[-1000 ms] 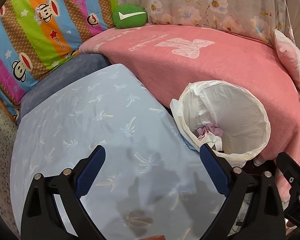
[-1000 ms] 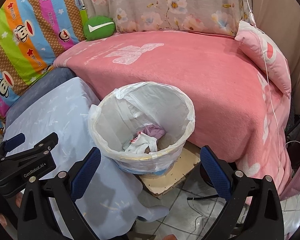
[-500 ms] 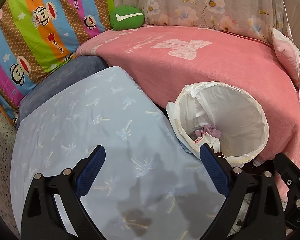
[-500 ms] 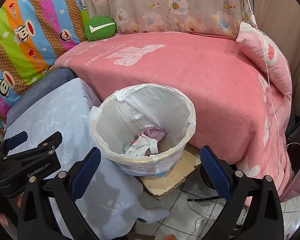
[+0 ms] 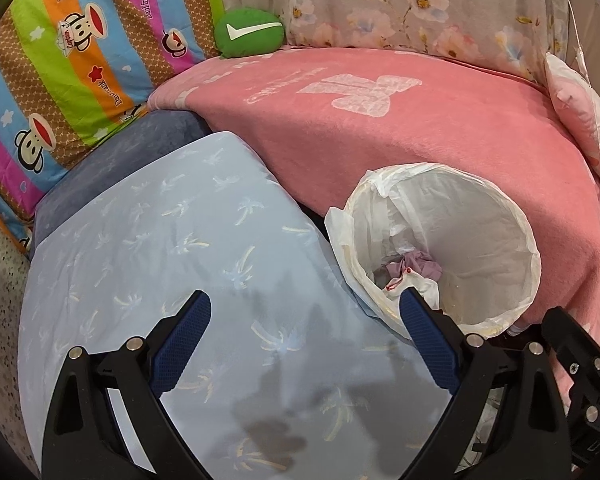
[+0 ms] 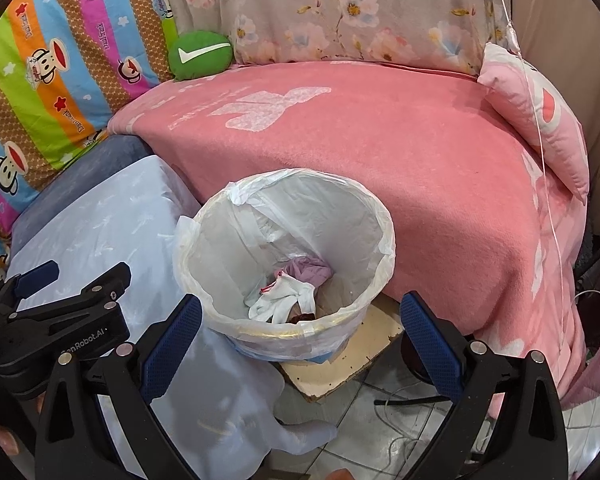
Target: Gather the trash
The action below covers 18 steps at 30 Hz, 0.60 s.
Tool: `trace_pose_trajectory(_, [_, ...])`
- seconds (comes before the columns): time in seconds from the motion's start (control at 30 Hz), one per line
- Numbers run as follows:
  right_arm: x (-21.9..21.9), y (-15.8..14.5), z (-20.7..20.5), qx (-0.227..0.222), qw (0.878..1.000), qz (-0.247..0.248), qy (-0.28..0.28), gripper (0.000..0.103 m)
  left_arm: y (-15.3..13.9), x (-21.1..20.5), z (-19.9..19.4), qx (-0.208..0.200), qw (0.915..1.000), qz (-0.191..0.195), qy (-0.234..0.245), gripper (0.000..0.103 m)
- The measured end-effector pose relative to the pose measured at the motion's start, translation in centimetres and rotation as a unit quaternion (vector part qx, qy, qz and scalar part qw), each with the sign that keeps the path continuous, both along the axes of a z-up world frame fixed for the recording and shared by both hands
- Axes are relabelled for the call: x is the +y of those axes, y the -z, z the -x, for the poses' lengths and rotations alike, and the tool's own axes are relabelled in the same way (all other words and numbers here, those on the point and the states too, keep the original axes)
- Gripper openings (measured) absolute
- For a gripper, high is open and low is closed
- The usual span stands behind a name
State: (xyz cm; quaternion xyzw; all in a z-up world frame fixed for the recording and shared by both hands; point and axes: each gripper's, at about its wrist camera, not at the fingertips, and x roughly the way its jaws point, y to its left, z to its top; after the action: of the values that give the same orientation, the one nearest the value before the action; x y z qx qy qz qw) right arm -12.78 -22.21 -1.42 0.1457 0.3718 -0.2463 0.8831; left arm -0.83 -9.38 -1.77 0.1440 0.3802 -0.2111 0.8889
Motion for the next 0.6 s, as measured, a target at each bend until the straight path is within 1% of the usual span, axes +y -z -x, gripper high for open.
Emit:
trace_pose_trajectory(0.37, [-0.27, 0.50, -0.37, 0.002, 1.000, -0.002, -0.001, 0.097, 0.33, -0.45, -0.30, 0.005, 1.0000, -0.005, 0.000, 0.091])
trace_pose_trajectory(0.4, [-0.30, 0.56, -0.42, 0.003, 1.000, -0.002, -0.001, 0.097, 0.36, -0.49, -0.33, 0.005, 1.0000, -0.005, 0.000, 0.092])
trace_pose_trajectory(0.43, [-0.26, 0.60, -0.41, 0.003, 1.000, -0.002, -0.001, 0.097, 0.37, -0.50, -0.34, 0.006, 1.0000, -0.005, 0.000, 0.096])
trace_pose_trajectory(0.6, [-0.35, 0.69, -0.45, 0.003, 1.000, -0.003, 0.001, 0.097, 0.50, -0.81, -0.39, 0.011, 0.9999, -0.005, 0.002, 0.096])
